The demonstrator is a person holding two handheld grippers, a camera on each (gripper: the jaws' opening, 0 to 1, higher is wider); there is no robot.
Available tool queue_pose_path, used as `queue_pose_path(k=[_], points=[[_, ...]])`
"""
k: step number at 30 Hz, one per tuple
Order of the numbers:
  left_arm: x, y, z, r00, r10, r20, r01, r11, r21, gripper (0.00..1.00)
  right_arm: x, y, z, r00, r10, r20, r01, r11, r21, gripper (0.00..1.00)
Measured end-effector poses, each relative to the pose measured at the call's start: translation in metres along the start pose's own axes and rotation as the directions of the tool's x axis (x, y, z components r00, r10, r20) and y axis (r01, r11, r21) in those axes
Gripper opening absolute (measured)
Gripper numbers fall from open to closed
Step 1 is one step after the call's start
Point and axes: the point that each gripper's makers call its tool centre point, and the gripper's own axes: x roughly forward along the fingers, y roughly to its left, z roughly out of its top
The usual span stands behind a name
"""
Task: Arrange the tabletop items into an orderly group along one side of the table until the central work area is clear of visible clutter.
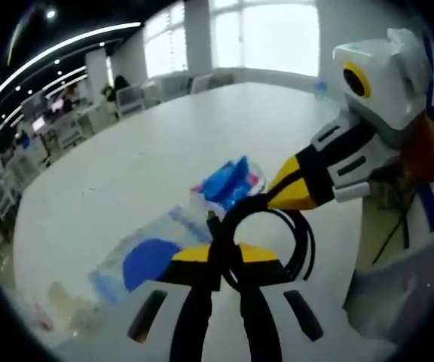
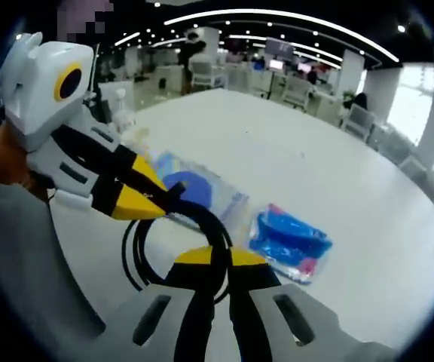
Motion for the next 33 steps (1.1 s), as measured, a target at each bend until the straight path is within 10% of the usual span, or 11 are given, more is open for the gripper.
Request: queue_pose_path(k=[17, 33], points=[[0.044, -0.022, -0.043, 0.990, -0.078, -0.117, 0.069, 0.994, -0.083, 0.08, 0.026, -0.002, -0.059, 0.989, 0.063, -0.136, -0.055, 0.997, 0.057, 0.04], [0.069, -0.010, -0.056, 0.983, -0.080, -0.168, 0.061, 0.991, -0.117, 0.09, 0.053, -0.010, -0.069, 0.981, 0.084, -0.173, -0.068, 0.993, 0.094, 0.04]])
